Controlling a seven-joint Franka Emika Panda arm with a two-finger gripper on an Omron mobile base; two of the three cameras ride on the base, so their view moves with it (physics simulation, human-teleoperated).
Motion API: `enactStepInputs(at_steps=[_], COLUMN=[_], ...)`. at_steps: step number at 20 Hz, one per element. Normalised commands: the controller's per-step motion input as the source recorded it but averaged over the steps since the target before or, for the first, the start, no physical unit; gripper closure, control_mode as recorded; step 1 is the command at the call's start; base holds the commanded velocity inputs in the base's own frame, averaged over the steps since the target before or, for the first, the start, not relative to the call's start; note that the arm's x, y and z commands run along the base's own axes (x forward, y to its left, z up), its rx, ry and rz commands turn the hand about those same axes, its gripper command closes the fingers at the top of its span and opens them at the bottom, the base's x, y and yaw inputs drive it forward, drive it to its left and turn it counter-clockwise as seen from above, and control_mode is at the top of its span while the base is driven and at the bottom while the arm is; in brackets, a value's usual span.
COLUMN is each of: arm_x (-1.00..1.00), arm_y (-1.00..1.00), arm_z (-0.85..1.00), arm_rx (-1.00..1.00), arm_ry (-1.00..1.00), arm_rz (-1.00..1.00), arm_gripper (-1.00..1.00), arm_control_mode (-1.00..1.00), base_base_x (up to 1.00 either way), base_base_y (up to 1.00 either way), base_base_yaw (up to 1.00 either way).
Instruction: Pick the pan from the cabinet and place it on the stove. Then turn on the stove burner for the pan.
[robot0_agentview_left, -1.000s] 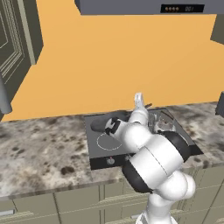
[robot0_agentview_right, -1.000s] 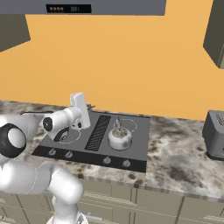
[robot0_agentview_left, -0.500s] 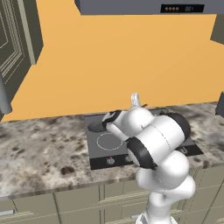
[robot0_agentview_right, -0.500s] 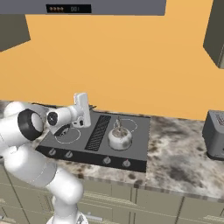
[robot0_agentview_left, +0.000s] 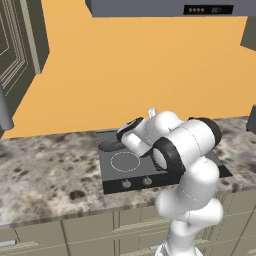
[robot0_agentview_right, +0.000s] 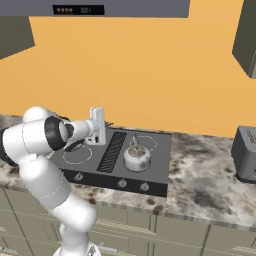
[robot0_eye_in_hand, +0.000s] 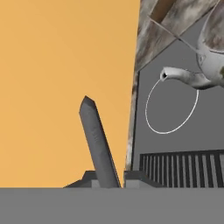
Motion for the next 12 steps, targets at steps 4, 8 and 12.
enactStepInputs(at_steps=[4, 8, 12], arm_x=[0.11, 0.05, 0.01], arm_y=[-0.03, -0.05, -0.03], arm_z=[-0.53, -0.55, -0.49], arm_rx=[0.00, 0.00, 0.00], arm_ry=[-0.11, -0.15, -0.21], arm_rz=[-0.02, -0.03, -0.02], arm_gripper=[1.00, 1.00, 1.00], arm_control_mode=[-1.00, -1.00, -1.00], base_base_x=[0.00, 0.00, 0.00], base_base_y=[0.00, 0.00, 0.00], base_base_yaw=[0.00, 0.00, 0.00])
